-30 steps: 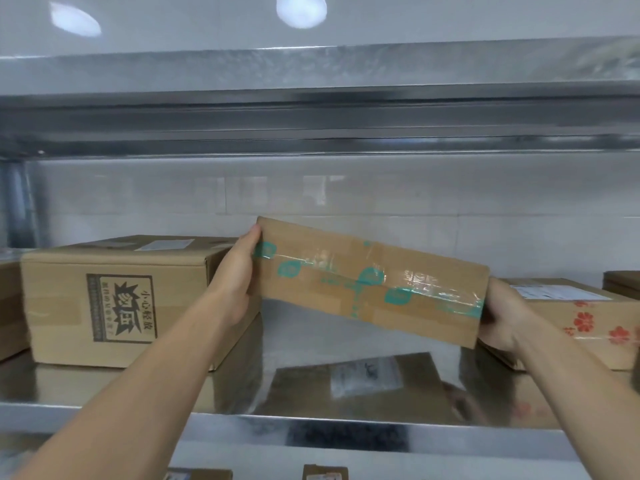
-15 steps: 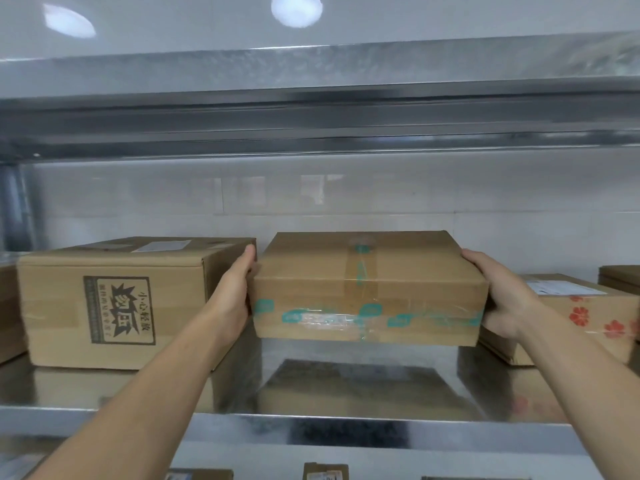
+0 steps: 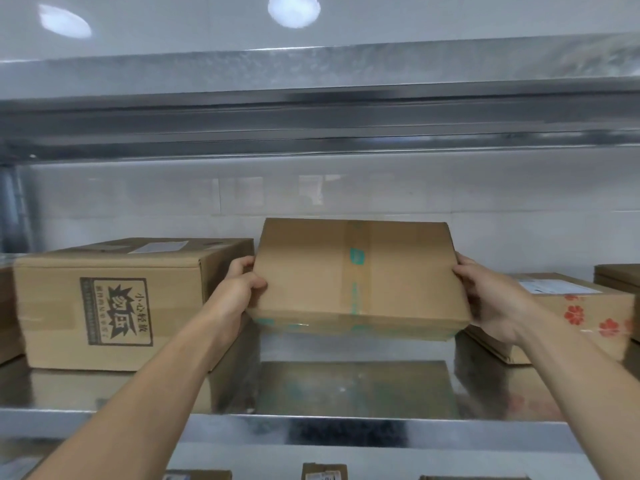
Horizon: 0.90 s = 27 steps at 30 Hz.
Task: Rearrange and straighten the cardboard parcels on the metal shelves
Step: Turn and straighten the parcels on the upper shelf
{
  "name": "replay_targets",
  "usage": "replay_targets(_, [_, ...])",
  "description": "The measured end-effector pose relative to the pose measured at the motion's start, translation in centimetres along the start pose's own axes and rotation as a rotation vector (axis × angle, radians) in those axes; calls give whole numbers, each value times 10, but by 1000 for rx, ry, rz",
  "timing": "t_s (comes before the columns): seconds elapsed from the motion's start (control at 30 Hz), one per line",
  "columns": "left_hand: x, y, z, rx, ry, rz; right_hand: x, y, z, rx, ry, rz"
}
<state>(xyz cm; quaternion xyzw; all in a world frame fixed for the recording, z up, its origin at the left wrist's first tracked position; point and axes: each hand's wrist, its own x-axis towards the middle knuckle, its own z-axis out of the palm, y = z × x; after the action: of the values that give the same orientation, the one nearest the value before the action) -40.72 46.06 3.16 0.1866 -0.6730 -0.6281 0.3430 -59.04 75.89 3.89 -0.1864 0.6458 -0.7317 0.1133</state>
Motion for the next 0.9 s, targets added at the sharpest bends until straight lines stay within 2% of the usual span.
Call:
replay_targets(0.1, [1, 0, -4, 45, 14, 12, -5, -1, 0, 47, -69, -33])
replay_targets(0.43, [-5, -3, -7, -52, -33, -109, 1, 1, 0, 283, 5, -54])
replay_targets(0.9, [-9, -6, 2, -201, -25, -109, -1, 10, 9, 219, 26, 11])
